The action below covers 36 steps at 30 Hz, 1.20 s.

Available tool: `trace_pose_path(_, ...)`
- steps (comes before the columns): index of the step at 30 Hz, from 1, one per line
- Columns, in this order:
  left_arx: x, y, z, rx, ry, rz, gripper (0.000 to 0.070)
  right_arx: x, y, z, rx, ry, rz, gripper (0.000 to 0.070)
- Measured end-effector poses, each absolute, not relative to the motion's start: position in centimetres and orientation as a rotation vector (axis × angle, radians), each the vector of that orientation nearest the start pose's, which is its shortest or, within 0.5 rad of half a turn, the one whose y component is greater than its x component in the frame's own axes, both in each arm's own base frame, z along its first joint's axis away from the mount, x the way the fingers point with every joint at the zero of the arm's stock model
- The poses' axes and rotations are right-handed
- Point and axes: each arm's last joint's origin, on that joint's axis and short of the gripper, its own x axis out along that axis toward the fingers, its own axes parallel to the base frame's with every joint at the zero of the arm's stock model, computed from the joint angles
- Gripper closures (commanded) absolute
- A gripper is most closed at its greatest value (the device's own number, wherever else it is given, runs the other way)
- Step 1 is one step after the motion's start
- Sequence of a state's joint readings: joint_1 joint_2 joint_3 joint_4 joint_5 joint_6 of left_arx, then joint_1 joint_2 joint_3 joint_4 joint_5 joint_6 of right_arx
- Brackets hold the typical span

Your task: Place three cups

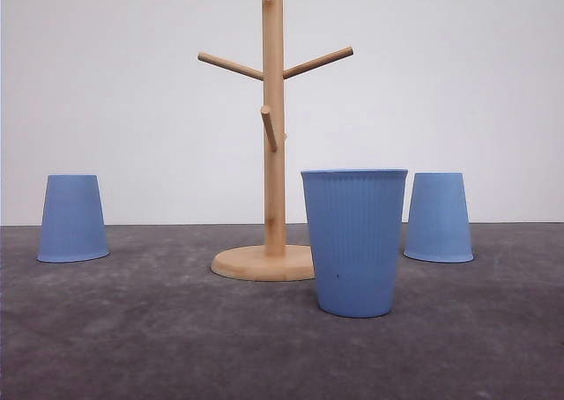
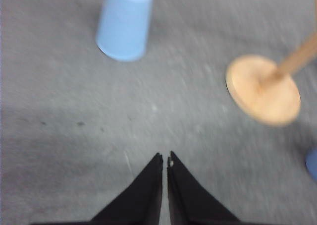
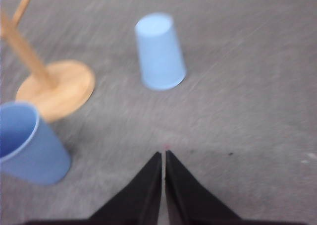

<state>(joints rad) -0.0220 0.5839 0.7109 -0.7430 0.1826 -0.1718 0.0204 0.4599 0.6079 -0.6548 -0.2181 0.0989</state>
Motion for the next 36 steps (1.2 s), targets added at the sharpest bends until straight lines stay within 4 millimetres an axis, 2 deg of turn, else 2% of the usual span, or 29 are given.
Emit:
trace_pose_path(6,12.7,-2.3,28.9,-0.082,0.692,-0.302,0.0697,11.0,1.6,26.5,0.076,0.569,0.294,0.0694)
trace_pose_path(12,12.8,-4.0,29.5,0.055,0.666,-0.461,0.0696,10.9,2.4,26.6,-0.003,0.545,0.365,0.0693)
trace_pose_path(14,12.7,-4.1,29.5,0.085,0.661,-0.48,0.0667,10.9,2.5,26.6,-0.016,0.544,0.377,0.0692)
trace_pose_path(15,12.7,-4.1,29.5,0.094,0.659,-0.483,0.0591,10.9,2.5,26.6,-0.019,0.543,0.377,0.0677)
trace_pose_path(16,12.7,-4.1,29.5,0.099,0.657,-0.485,0.0491,10.9,2.5,26.6,-0.025,0.542,0.379,0.0629)
trace_pose_path(18,12.8,-4.1,29.5,0.104,0.655,-0.486,0.0265,10.9,2.5,26.6,-0.043,0.538,0.38,0.0455)
trace_pose_path(19,12.8,-4.1,29.5,0.107,0.655,-0.485,0.0205,10.9,2.5,26.6,-0.055,0.535,0.376,0.0367)
trace_pose_path(20,12.8,-4.1,29.5,0.109,0.654,-0.483,0.0184,10.9,2.5,26.6,-0.066,0.533,0.369,0.0284)
trace_pose_path(29,12.8,-3.9,29.4,0.103,0.661,-0.4,0.0184,10.9,2.5,26.6,-0.079,0.53,0.371,0.0276)
trace_pose_path(36,13.1,-3.7,29.4,-0.011,0.714,-0.27,0.0184,10.9,2.5,26.6,-0.079,0.53,0.371,0.0276)
